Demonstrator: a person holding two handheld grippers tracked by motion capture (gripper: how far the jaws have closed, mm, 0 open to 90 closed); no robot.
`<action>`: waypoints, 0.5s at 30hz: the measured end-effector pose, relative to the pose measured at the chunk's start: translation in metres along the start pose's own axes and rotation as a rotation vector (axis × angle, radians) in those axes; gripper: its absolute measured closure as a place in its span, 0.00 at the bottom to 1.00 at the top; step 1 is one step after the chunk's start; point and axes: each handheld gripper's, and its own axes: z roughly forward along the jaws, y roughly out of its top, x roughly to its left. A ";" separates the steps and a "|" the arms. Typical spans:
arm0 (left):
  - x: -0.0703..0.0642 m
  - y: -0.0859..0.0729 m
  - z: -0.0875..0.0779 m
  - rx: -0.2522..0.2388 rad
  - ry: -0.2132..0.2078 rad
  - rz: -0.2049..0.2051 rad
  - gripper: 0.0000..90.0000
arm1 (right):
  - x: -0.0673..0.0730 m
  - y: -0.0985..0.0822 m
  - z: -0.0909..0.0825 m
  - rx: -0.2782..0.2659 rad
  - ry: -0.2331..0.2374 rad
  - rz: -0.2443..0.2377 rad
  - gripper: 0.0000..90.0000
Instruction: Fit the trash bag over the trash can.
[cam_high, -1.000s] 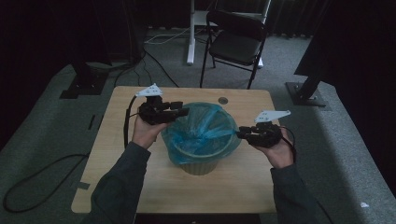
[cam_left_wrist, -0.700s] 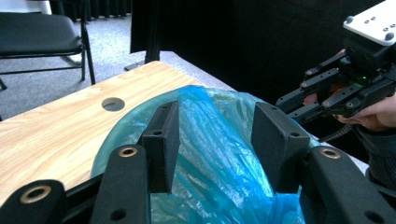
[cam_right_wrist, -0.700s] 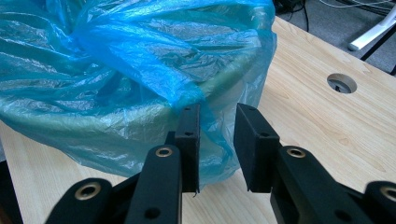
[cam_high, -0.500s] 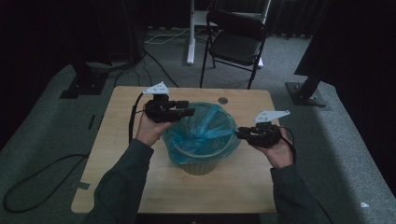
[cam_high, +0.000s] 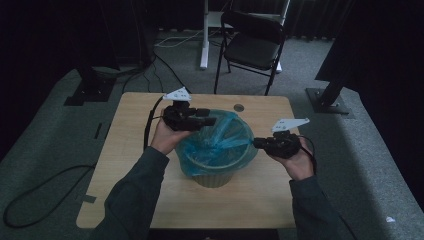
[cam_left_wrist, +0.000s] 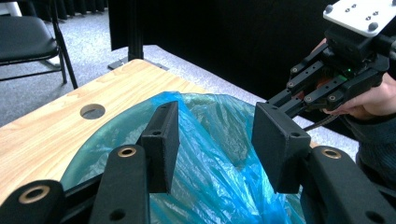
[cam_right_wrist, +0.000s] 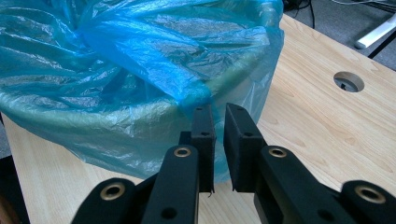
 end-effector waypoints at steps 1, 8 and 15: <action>0.000 0.000 0.001 0.005 -0.002 0.003 0.57 | 0.000 0.000 0.000 0.001 -0.001 0.001 0.92; -0.002 -0.001 0.010 0.043 -0.025 0.033 0.58 | 0.000 0.000 0.001 0.004 0.001 -0.002 0.93; -0.002 -0.001 0.018 0.078 -0.035 0.057 0.58 | 0.000 -0.001 0.001 0.001 0.001 -0.002 0.93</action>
